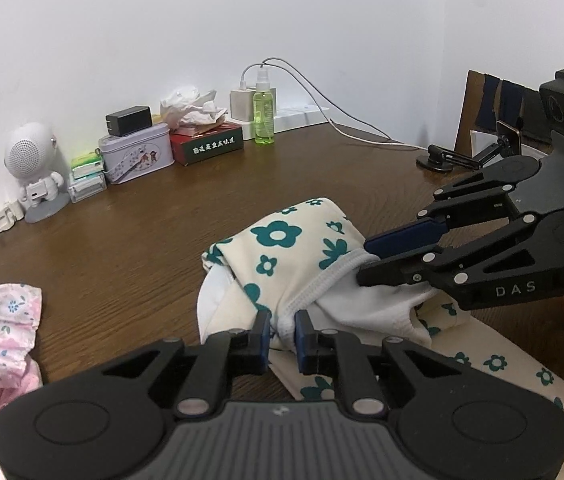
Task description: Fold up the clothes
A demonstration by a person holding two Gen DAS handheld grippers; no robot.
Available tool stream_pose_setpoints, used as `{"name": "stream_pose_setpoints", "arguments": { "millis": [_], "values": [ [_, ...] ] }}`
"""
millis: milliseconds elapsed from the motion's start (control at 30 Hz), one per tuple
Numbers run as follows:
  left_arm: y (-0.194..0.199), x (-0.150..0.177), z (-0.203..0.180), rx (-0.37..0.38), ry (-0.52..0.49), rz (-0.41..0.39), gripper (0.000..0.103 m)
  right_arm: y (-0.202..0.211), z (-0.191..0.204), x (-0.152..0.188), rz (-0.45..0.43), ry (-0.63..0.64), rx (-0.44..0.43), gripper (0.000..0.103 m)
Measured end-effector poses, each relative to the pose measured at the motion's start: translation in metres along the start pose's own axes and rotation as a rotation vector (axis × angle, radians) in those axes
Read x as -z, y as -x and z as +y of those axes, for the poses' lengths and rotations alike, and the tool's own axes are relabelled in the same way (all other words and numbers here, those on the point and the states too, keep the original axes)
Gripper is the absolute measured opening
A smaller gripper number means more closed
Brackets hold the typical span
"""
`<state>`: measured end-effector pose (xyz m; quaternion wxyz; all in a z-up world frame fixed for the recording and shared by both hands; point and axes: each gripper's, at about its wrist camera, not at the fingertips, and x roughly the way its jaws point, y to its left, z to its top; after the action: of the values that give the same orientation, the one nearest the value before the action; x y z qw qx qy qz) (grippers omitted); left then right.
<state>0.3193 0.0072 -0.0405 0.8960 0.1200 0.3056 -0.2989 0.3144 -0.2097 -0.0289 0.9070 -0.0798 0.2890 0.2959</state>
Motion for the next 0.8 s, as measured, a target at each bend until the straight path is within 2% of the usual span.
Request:
{"name": "stream_pose_setpoints", "arguments": {
  "millis": [33, 67, 100, 133, 167, 233, 300, 367, 467, 600, 700, 800],
  "values": [
    [0.003, -0.001, 0.002, 0.013, 0.014, -0.008, 0.021, 0.003, -0.002, -0.001, -0.014, -0.006, -0.010, 0.030],
    [0.008, -0.002, 0.004, 0.027, 0.031, -0.023, 0.035, 0.008, -0.005, -0.003, -0.033, -0.016, -0.026, 0.044],
    [0.015, -0.003, 0.007, 0.033, 0.051, -0.050, 0.050, 0.012, -0.007, -0.005, -0.051, -0.025, -0.041, 0.064],
    [0.023, -0.004, 0.010, 0.029, 0.074, -0.082, 0.057, 0.018, -0.010, -0.007, -0.073, -0.035, -0.050, 0.073],
    [0.030, -0.004, 0.014, 0.019, 0.098, -0.113, 0.069, 0.025, -0.014, -0.009, -0.099, -0.044, -0.053, 0.087],
    [0.047, -0.004, 0.025, 0.017, 0.172, -0.179, 0.083, 0.037, -0.021, -0.013, -0.136, -0.068, -0.060, 0.100],
    [0.058, -0.002, 0.037, 0.056, 0.270, -0.219, 0.103, 0.046, -0.032, -0.015, -0.152, -0.116, -0.089, 0.103],
    [0.064, 0.000, 0.048, 0.118, 0.376, -0.231, 0.103, 0.053, -0.042, -0.015, -0.161, -0.169, -0.125, 0.103],
    [0.061, 0.001, 0.056, 0.195, 0.475, -0.168, 0.103, 0.055, -0.051, -0.014, -0.154, -0.228, -0.161, 0.103],
    [0.053, 0.000, 0.059, 0.199, 0.515, -0.102, 0.103, 0.046, -0.053, -0.015, -0.114, -0.252, -0.162, 0.103],
    [0.042, -0.004, 0.064, 0.182, 0.533, -0.051, 0.103, 0.031, -0.061, -0.016, -0.062, -0.290, -0.194, 0.103],
    [0.023, -0.012, 0.077, 0.197, 0.570, -0.005, 0.101, 0.012, -0.076, -0.020, -0.009, -0.341, -0.233, 0.103]
  ]
}}
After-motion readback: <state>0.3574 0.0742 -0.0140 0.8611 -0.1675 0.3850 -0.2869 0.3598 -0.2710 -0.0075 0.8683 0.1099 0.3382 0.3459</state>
